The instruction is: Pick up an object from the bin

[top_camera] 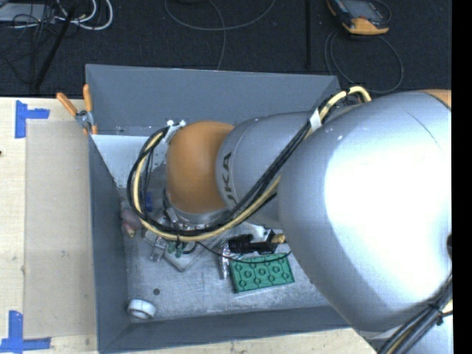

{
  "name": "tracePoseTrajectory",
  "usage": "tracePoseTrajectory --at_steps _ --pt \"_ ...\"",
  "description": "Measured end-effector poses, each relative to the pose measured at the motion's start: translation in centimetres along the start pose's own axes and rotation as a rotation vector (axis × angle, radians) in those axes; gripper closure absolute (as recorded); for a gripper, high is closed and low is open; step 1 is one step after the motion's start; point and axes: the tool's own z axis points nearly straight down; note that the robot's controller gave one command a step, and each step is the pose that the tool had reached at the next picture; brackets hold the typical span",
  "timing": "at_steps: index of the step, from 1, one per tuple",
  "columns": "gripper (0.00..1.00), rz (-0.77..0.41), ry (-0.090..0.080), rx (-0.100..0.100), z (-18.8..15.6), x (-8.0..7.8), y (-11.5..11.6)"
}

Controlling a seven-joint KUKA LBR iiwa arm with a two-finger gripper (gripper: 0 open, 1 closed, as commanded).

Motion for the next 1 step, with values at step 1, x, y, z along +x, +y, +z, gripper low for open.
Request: tracePoseTrajectory --at_steps 1 --pt "1.00 -0.016 -0.005 0.004 -3.81 0.23 -0.61"
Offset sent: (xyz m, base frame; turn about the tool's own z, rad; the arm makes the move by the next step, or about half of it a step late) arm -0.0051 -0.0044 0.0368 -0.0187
